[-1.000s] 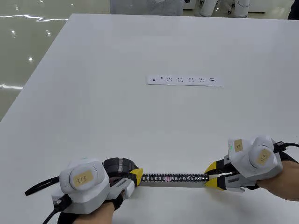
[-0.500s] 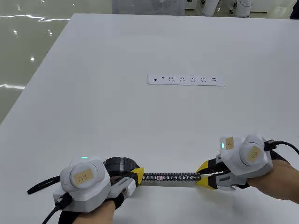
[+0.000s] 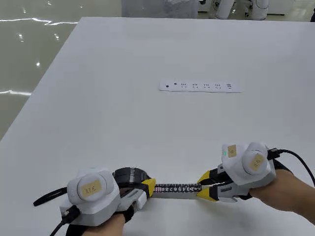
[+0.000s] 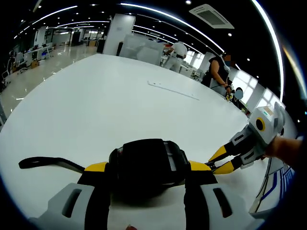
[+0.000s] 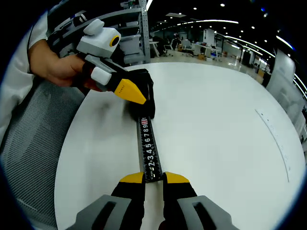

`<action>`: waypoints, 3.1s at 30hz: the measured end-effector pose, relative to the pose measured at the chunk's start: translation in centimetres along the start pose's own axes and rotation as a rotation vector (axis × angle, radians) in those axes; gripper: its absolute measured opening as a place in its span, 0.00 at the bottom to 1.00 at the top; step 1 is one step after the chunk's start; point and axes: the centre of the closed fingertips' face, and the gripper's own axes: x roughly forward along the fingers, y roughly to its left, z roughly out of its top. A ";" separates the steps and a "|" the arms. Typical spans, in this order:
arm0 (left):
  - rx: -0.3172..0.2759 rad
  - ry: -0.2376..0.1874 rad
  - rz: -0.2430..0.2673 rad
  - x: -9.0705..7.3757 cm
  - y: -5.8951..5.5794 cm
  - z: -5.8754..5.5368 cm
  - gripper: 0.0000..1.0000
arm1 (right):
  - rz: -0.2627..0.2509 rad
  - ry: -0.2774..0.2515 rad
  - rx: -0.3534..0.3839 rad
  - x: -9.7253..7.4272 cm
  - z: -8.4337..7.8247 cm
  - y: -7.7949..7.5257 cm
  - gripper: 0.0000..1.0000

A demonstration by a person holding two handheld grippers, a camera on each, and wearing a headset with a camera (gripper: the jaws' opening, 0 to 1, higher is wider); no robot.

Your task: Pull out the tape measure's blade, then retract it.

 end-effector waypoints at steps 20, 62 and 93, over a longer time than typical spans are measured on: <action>-0.017 -0.003 -0.009 -0.1 0.1 0.1 0.58 | 0.031 -0.059 0.003 3.3 3.7 0.5 0.11; 0.004 0.006 -0.028 -0.2 -0.1 0.0 0.60 | 0.029 -0.112 0.021 6.2 6.9 1.1 0.19; 0.078 0.008 -0.113 -4.0 0.8 0.7 0.60 | -0.061 -0.225 0.149 2.3 7.1 1.8 0.30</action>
